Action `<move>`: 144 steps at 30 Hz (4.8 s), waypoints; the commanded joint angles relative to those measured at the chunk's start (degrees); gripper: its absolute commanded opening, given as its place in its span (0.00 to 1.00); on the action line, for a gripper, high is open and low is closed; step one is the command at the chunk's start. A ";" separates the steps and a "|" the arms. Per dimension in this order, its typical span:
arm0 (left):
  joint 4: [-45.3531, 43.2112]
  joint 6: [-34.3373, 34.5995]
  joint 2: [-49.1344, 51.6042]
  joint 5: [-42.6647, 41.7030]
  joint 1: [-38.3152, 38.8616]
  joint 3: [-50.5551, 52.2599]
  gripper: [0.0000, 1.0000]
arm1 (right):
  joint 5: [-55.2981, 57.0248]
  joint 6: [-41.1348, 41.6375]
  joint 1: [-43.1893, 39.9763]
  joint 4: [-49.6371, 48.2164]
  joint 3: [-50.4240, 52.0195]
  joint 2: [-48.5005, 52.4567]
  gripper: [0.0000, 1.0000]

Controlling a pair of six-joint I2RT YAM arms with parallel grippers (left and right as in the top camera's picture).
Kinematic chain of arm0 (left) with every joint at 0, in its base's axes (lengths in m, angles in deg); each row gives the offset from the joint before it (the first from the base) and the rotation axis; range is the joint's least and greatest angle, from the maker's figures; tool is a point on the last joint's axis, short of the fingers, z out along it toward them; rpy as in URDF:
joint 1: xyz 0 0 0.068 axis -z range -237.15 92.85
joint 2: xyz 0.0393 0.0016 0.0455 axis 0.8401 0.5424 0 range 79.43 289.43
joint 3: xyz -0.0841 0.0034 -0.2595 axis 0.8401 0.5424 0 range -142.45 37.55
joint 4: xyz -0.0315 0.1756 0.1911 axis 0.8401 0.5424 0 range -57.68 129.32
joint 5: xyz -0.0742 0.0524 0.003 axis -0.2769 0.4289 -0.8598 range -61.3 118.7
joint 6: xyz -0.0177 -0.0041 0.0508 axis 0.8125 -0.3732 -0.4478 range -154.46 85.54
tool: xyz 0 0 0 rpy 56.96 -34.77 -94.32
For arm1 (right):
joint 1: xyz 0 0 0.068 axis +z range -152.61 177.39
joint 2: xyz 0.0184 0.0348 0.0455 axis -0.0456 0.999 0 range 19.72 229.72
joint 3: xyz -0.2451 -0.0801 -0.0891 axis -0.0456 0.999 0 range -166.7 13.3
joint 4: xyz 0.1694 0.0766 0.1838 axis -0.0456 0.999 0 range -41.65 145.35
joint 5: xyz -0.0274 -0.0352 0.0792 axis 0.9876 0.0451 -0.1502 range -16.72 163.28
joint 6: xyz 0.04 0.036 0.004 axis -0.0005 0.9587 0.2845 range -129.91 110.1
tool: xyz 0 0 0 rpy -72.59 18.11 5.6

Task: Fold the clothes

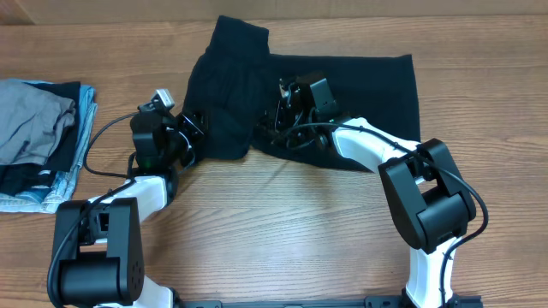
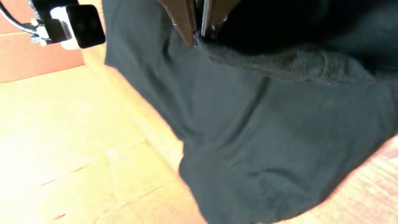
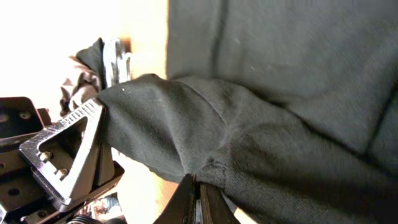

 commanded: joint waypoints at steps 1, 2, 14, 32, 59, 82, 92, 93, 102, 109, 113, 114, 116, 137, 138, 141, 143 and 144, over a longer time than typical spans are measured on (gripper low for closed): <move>-3.15 3.04 0.50 -2.25 0.33 -0.87 0.04 | -0.50 -2.40 -0.11 -2.19 -1.05 0.26 0.04; -4.11 3.67 0.50 -2.64 0.31 -0.87 0.04 | -0.46 -2.58 -0.11 -2.23 -1.09 0.26 0.04; -9.27 6.67 0.50 -2.49 0.31 -0.87 0.04 | 3.41 -9.16 -2.05 -2.71 -1.09 0.26 0.04; 1.62 -3.30 0.57 9.51 3.58 -0.87 0.07 | 12.24 -11.19 -1.60 2.49 -0.28 2.29 0.04; 12.87 -18.01 -13.92 8.68 2.38 -2.43 0.51 | 17.68 -33.99 -8.50 18.49 -5.68 -9.27 0.82; 50.07 -34.05 26.36 5.84 -1.05 -62.66 0.55 | 17.70 -44.33 -30.23 18.88 -18.43 -6.05 1.00; 54.23 -36.61 34.53 5.81 -1.16 -68.11 0.50 | 19.76 -44.11 -30.23 13.88 -18.45 4.26 0.96; 54.07 -37.13 34.93 5.62 -1.18 -68.11 0.50 | 20.83 -44.11 -30.23 13.42 -18.45 4.79 0.96; 52.83 -39.36 38.40 5.86 -1.38 -68.15 0.50 | 24.39 -43.87 -32.09 11.69 -18.45 8.22 0.97; 49.20 -39.82 40.48 6.16 -1.36 -68.22 0.52 | 24.44 -43.91 -32.87 10.23 -18.45 9.92 0.97; 46.60 -42.05 40.68 6.54 -1.36 -68.22 0.52 | 25.99 -43.67 -32.87 9.94 -18.45 10.14 0.98; 46.12 -42.62 40.68 6.67 -1.36 -68.22 0.52 | 26.38 -43.60 -32.87 9.94 -18.45 10.19 0.98; 45.44 -43.43 40.68 6.95 -1.36 -68.22 0.52 | 26.36 -42.93 -32.85 9.92 -18.45 10.40 0.98; 45.09 -44.78 43.47 -1.01 -1.27 -68.24 0.49 | 32.72 -39.58 -33.07 9.88 -18.45 12.24 1.00; 45.11 -44.44 43.47 -1.36 -1.27 -68.26 0.49 | 32.74 -39.58 -33.11 9.68 -18.45 12.44 1.00; 45.40 -44.46 43.47 -2.12 -1.20 -68.24 0.48 | 32.76 -39.63 -33.14 8.09 -18.43 12.85 1.00; 45.59 -44.02 43.47 -2.12 -1.20 -68.26 0.47 | 32.89 -39.82 -33.14 6.75 -18.43 12.85 1.00; 45.70 -43.58 43.47 -2.21 -1.20 -68.26 0.46 | 33.51 -39.80 -33.16 6.14 -18.43 12.87 1.00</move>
